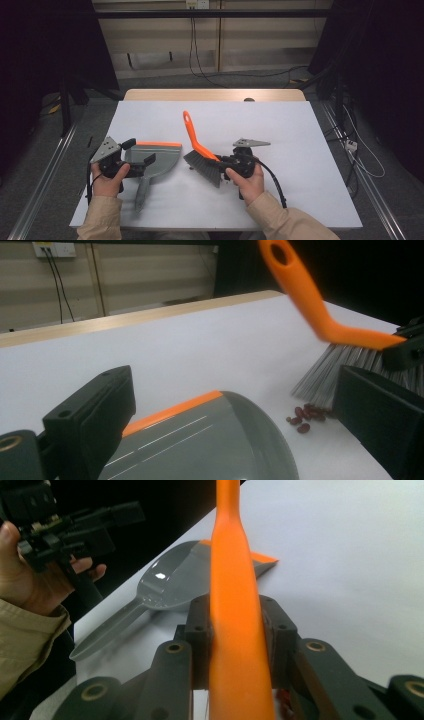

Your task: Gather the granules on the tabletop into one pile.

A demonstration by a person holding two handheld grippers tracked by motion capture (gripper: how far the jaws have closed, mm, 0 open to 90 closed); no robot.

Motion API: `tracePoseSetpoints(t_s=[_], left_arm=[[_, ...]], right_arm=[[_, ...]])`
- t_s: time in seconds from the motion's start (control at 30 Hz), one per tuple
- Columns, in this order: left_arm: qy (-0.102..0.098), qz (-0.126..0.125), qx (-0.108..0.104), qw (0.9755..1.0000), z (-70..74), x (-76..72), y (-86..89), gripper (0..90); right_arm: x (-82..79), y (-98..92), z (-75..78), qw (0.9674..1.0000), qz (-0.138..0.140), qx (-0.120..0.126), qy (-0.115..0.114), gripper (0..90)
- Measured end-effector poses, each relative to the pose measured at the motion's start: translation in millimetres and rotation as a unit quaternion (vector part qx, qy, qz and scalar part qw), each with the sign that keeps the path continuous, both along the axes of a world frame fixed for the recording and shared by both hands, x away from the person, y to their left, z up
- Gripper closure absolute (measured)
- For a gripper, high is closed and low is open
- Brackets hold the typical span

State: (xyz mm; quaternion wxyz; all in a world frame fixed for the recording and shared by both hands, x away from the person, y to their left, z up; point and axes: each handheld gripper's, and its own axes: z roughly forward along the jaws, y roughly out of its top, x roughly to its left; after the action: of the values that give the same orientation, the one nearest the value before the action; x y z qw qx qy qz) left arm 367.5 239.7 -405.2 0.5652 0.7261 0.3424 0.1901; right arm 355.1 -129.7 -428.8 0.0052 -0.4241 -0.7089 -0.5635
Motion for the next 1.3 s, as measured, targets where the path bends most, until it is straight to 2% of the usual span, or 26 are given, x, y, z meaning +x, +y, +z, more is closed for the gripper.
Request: tracePoseSetpoints(t_s=[0.13, 0.2, 0.23, 0.27, 0.33, 0.47, 0.6, 0.97, 1.3], left_arm=[[-0.001, 0.002, -0.003, 1.0, 0.4, 0.0, 1.6, 3.8], [-0.001, 0.002, -0.002, 1.0, 0.3, 0.4, 1.8, 3.8], [-0.001, 0.002, -0.002, 1.0, 0.1, 0.5, 1.8, 3.8], [-0.001, 0.002, 0.0, 1.0, 0.1, 0.6, 1.8, 3.8], [-0.001, 0.002, -0.002, 1.0, 0.3, 0.3, 1.6, 3.8], [-0.003, 0.002, 0.001, 1.0, 0.3, 0.3, 1.5, 3.8], [-0.005, 0.001, 0.002, 1.0, 0.6, -0.2, 1.2, 3.8], [-0.005, 0.0, 0.006, 1.0, 0.3, -0.3, -0.6, 3.8], [-0.005, 0.0, 0.006, 1.0, 0.4, -0.4, -1.6, 3.8]], right_arm=[[2.3, 20.6, -8.6, 0.9995, 0.007, -0.028, 0.011, 71.0], [4.4, 26.6, -14.0, 0.9992, 0.009, -0.033, 0.023, 71.0], [4.8, 29.7, -15.7, 0.9987, 0.002, -0.046, 0.022, 71.0], [5.4, 31.8, -15.7, 0.998, -0.004, -0.062, 0.011, 71.0], [8.8, 32.1, -15.9, 0.9977, -0.012, -0.065, 0.016, 70.9], [12.4, 26.9, -17.9, 0.9971, -0.02, -0.069, 0.025, 70.8], [10.9, 20.2, -17.7, 0.9968, -0.026, -0.072, 0.022, 70.7], [5.8, -12.5, -17.9, 0.9952, -0.06, -0.07, 0.032, 70.7], [2.6, -25.9, -16.7, 0.9944, -0.068, -0.075, 0.031, 70.7]])
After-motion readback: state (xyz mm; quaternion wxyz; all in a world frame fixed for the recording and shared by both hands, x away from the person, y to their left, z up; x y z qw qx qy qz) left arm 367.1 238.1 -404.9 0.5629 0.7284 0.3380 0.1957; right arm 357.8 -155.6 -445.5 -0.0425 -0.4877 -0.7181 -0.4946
